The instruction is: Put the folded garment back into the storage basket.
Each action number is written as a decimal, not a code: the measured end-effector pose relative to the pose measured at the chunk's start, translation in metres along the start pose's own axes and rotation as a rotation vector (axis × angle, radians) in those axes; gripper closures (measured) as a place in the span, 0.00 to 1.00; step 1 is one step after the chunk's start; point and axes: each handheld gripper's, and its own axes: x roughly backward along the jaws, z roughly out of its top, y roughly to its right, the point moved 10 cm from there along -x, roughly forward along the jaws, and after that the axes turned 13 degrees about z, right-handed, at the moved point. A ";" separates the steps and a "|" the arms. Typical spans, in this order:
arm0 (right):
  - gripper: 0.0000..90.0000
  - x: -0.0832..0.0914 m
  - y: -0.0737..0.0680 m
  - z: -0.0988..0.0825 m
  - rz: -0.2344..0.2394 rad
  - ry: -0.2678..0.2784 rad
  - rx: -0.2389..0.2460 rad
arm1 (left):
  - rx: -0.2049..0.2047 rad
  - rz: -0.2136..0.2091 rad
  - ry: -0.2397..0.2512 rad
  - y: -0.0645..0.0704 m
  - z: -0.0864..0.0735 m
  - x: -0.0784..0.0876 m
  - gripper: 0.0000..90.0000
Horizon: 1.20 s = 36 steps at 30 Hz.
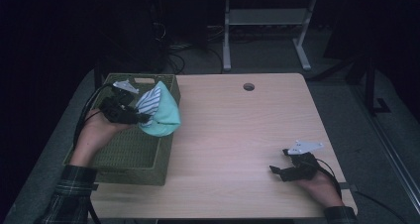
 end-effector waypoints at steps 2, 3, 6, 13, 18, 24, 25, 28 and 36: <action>0.18 0.000 0.000 0.000 0.000 0.000 0.001 | 0.015 0.009 -0.004 -0.006 -0.004 0.000 0.80; 0.18 0.000 0.000 0.000 -0.001 0.000 0.001 | 0.022 0.012 -0.004 -0.009 -0.007 0.000 0.80; 0.18 0.000 0.000 0.000 -0.002 0.000 0.001 | 0.057 0.035 -0.008 -0.017 -0.012 0.000 0.80; 0.18 0.000 0.001 0.000 -0.003 -0.001 0.001 | 0.125 0.075 -0.038 -0.035 -0.029 -0.005 0.80; 0.18 0.000 0.001 0.000 -0.003 -0.001 0.001 | 0.168 0.098 -0.063 -0.045 -0.042 -0.014 0.80; 0.18 0.000 0.001 0.000 -0.003 -0.001 0.002 | 0.204 0.109 -0.107 -0.053 -0.060 -0.032 0.80; 0.18 0.000 0.001 0.000 -0.003 -0.001 0.002 | 0.205 0.108 -0.116 -0.054 -0.063 -0.034 0.80; 0.18 0.000 0.001 0.000 -0.003 -0.001 0.001 | 0.215 0.105 -0.134 -0.053 -0.071 -0.043 0.80; 0.18 0.000 0.001 0.000 -0.003 -0.001 0.001 | 0.207 0.086 -0.181 -0.046 -0.085 -0.066 0.80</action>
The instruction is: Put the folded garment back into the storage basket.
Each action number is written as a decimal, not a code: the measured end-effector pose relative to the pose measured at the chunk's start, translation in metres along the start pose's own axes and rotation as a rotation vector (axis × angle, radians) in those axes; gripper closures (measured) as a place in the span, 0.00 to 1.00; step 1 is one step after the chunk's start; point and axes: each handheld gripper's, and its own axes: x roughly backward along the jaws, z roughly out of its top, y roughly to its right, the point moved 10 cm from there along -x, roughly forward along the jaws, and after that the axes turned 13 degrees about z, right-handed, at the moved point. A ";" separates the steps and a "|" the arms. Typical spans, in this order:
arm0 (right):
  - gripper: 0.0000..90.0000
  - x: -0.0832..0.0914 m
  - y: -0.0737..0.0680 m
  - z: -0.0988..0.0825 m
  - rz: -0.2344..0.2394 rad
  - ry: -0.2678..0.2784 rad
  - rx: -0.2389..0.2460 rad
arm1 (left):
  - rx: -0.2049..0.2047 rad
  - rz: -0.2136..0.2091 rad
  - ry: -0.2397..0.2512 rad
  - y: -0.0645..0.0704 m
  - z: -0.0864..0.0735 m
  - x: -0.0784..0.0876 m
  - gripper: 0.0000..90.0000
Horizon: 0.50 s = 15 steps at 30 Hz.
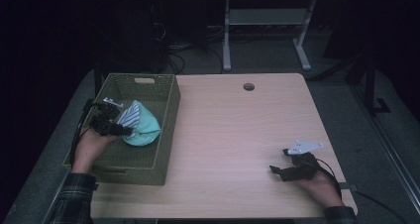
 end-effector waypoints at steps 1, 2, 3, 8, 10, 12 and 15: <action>0.18 0.000 0.000 0.000 0.000 0.000 0.001 | 0.000 -0.002 -0.005 0.001 -0.001 -0.003 0.80; 0.18 0.000 0.000 0.000 0.000 0.000 0.000 | 0.001 -0.004 -0.010 0.002 -0.002 -0.005 0.80; 0.18 0.000 0.000 0.000 0.000 0.000 -0.001 | -0.003 -0.004 -0.014 0.002 -0.003 -0.008 0.80; 0.18 0.000 0.000 0.000 0.000 0.000 0.000 | -0.023 -0.016 -0.044 0.007 -0.009 -0.019 0.79; 0.18 0.000 0.000 0.000 0.000 0.000 0.000 | -0.042 -0.020 -0.065 0.009 -0.012 -0.023 0.79; 0.18 0.000 0.000 0.000 0.000 0.000 0.001 | -0.065 -0.021 -0.076 0.011 -0.013 -0.025 0.79; 0.18 0.000 0.000 0.000 0.000 0.000 0.000 | -0.075 -0.027 -0.095 0.014 -0.016 -0.029 0.78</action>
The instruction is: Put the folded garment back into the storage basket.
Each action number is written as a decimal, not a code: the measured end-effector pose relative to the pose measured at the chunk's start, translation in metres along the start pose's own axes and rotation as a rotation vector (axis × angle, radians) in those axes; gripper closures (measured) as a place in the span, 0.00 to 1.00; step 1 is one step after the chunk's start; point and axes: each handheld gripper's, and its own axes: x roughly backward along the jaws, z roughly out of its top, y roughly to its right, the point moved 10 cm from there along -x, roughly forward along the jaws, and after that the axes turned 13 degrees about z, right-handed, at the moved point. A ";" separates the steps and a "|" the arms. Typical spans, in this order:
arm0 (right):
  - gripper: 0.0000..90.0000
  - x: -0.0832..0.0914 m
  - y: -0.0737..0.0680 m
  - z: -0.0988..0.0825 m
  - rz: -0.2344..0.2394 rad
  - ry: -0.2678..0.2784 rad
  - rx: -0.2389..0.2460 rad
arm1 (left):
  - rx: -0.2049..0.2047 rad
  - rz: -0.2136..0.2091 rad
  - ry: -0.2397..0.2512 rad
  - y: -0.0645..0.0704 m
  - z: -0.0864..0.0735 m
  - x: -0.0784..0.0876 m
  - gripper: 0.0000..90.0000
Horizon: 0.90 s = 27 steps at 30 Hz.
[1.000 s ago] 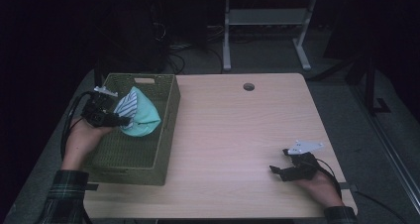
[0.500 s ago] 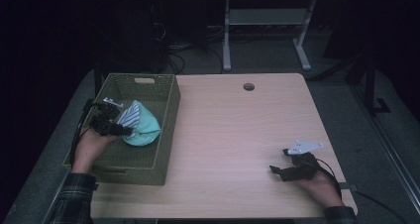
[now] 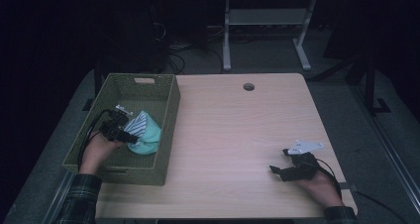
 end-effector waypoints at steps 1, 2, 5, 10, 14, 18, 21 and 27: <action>0.18 0.000 0.000 0.000 0.000 0.000 0.000 | 0.000 0.001 -0.002 0.001 0.000 -0.002 0.78; 0.18 0.000 0.000 0.000 0.000 0.000 -0.001 | -0.009 0.006 -0.008 0.001 -0.001 -0.004 0.78; 0.18 0.000 0.000 0.000 0.000 0.000 0.000 | -0.017 0.003 -0.021 0.002 -0.004 -0.007 0.77; 0.18 0.000 0.000 0.000 0.000 0.000 -0.001 | -0.025 0.013 -0.036 0.001 -0.006 -0.011 0.72; 0.18 0.000 0.000 0.000 0.000 0.000 -0.001 | -0.025 0.017 -0.038 0.000 -0.007 -0.012 0.62; 0.18 0.000 0.000 0.000 0.000 0.000 0.000 | -0.006 0.014 -0.011 -0.002 -0.005 -0.008 0.46; 0.18 0.000 0.000 0.000 0.000 0.000 0.000 | 0.014 0.013 0.017 -0.005 -0.002 -0.002 0.35; 0.18 0.000 0.000 0.000 0.000 0.000 -0.001 | 0.024 0.022 0.059 -0.007 0.004 0.012 0.24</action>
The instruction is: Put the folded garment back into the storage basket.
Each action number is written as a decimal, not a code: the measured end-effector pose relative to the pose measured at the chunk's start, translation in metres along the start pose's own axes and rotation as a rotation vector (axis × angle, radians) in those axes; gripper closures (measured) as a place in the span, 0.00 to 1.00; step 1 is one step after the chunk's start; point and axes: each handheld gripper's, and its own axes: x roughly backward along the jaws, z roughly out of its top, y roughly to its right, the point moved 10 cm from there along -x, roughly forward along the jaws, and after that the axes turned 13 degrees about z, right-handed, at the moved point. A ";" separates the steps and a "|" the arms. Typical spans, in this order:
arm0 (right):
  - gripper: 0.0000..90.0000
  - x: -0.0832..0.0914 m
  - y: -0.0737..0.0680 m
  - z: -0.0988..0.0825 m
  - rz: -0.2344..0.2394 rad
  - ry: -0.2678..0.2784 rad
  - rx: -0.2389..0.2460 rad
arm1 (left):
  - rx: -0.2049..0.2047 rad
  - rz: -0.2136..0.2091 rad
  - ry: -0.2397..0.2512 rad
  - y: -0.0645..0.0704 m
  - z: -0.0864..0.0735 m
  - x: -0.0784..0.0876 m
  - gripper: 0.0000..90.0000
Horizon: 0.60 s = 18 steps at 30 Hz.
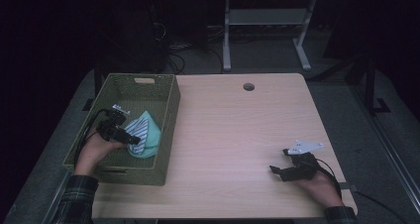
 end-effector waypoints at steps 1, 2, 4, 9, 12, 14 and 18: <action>0.18 0.000 0.000 0.000 0.000 0.000 0.000 | 0.001 -0.002 0.009 0.000 0.002 0.003 0.23; 0.18 0.000 0.000 0.000 0.000 0.000 0.000 | -0.005 -0.004 0.018 0.001 0.004 0.006 0.22; 0.18 0.000 0.000 0.000 0.000 0.000 0.001 | -0.004 -0.012 0.032 0.003 0.008 0.011 0.20; 0.18 0.000 0.000 0.000 0.000 0.000 0.000 | -0.004 -0.035 0.085 0.012 0.021 0.028 0.20; 0.18 0.000 0.000 0.000 -0.001 0.000 0.000 | -0.007 -0.039 0.115 0.017 0.028 0.037 0.20; 0.18 0.000 0.000 0.000 -0.001 0.000 0.000 | -0.014 -0.043 0.142 0.023 0.036 0.046 0.20; 0.18 0.000 0.000 0.000 -0.001 0.000 0.000 | -0.026 -0.057 0.179 0.035 0.047 0.058 0.20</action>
